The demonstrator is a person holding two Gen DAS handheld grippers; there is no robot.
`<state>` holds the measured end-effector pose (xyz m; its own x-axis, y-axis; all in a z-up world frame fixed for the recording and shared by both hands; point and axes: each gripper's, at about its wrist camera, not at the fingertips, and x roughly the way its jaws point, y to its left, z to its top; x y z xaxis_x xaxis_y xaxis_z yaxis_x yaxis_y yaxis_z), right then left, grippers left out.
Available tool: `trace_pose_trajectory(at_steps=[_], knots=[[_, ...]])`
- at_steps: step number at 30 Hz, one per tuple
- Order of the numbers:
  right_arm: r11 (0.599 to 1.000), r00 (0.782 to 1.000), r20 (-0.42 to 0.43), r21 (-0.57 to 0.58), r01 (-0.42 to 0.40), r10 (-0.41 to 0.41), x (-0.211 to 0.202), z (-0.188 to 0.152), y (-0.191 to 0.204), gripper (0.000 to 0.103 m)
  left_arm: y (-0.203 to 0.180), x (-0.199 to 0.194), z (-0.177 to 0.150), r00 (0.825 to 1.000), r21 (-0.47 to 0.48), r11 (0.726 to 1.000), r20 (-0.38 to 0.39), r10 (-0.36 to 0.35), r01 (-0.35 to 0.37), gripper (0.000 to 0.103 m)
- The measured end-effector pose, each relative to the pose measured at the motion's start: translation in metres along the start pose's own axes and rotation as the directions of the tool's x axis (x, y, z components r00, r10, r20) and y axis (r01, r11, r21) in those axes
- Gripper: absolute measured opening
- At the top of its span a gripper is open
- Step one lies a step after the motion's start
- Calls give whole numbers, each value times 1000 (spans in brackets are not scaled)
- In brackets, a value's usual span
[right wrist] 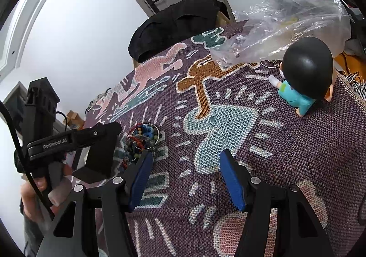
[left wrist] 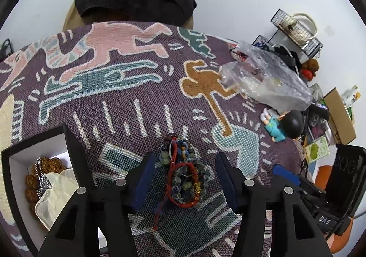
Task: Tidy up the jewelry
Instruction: 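Carry the bracelet toward the box with the left tool while the right tool grasps the blue beaded bracelet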
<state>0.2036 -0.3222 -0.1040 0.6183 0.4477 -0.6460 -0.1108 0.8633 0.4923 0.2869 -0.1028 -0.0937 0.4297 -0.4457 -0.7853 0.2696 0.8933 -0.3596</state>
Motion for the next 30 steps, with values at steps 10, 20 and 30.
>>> trace_pose_trajectory(at_steps=[10,20,30], knots=[[1000,1000,-10,7,-5,5,3,0,-2,62,6,26,2,998,-17,999,-50,36,-37,18],[998,996,-77,-32,-56,53,34,7,22,62,-2,1,3,999,16,999,-2,34,-34,1],[993,987,-158,-118,-10,-9,75,8,50,62,1,-27,3,997,36,999,61,36,-38,1]])
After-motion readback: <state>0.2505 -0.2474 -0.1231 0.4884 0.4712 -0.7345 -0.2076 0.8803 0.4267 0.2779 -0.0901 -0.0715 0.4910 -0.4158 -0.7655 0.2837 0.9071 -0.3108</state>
